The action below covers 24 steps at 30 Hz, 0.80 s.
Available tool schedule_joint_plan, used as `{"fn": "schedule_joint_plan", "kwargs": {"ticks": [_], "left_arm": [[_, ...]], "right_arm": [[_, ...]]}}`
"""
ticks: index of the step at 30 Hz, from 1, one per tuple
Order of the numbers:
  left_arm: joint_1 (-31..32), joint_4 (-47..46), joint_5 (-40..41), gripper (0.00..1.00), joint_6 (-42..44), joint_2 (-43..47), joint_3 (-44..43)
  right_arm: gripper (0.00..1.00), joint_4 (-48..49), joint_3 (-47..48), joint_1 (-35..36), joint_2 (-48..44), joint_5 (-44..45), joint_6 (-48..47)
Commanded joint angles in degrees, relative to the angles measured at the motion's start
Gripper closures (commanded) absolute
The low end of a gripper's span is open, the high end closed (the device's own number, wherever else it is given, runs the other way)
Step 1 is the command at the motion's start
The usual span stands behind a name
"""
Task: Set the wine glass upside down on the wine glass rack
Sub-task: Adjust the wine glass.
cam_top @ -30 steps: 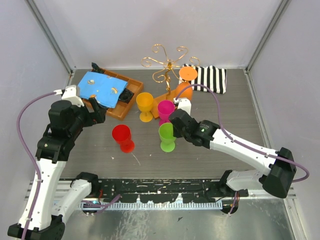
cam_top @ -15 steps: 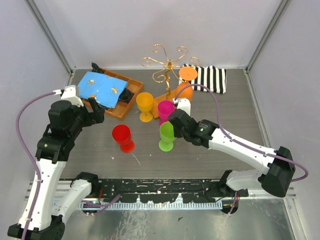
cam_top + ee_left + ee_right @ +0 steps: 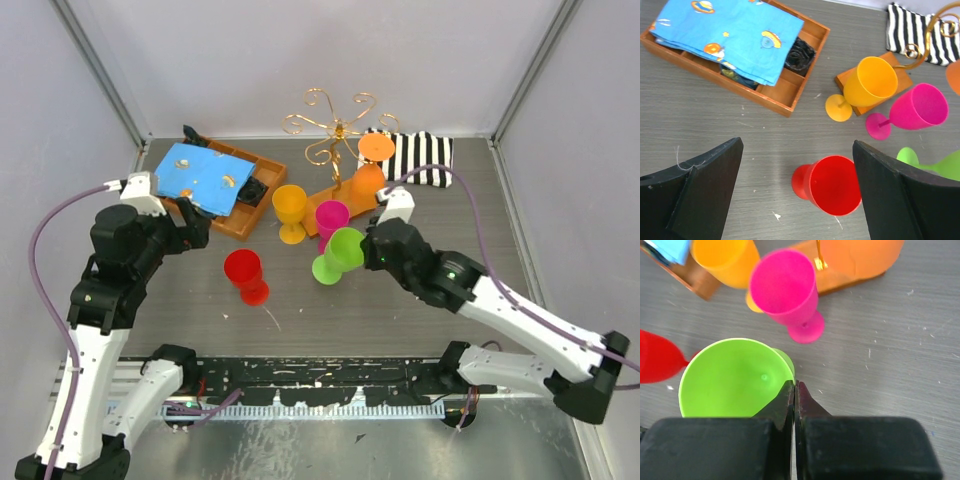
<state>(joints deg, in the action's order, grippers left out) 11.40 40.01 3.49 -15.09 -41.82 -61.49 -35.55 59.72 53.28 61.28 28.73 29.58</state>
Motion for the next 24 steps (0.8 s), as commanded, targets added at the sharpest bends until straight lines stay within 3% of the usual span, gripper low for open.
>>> {"fn": "schedule_joint_plan", "kwargs": {"ticks": [1, 4, 13, 20, 24], "left_arm": [[-0.06, -2.43, -6.34, 0.02, 0.03, -0.51, -1.98], [-0.06, -2.4, -10.42, 0.0, -1.36, -1.88, -3.63], [0.07, -3.18, -22.67, 0.08, -9.8, -3.35, -7.82], [3.88, -5.51, -23.6, 0.12, -16.65, -3.57, -8.1], [9.48, -7.01, -18.4, 0.22, -18.55, -3.66, -7.07]], "right_arm": [[0.99, 8.73, -1.83, 0.34, -9.42, -1.9, 0.88], [0.99, 10.29, -1.98, 0.34, -12.94, -1.98, 0.8], [0.99, 20.41, -6.74, 0.34, -22.03, 0.3, 2.13], [0.99, 31.08, -11.72, 0.32, -24.82, -0.19, 3.04], [0.99, 36.97, -14.73, 0.34, -26.95, -0.21, 2.9]]}}
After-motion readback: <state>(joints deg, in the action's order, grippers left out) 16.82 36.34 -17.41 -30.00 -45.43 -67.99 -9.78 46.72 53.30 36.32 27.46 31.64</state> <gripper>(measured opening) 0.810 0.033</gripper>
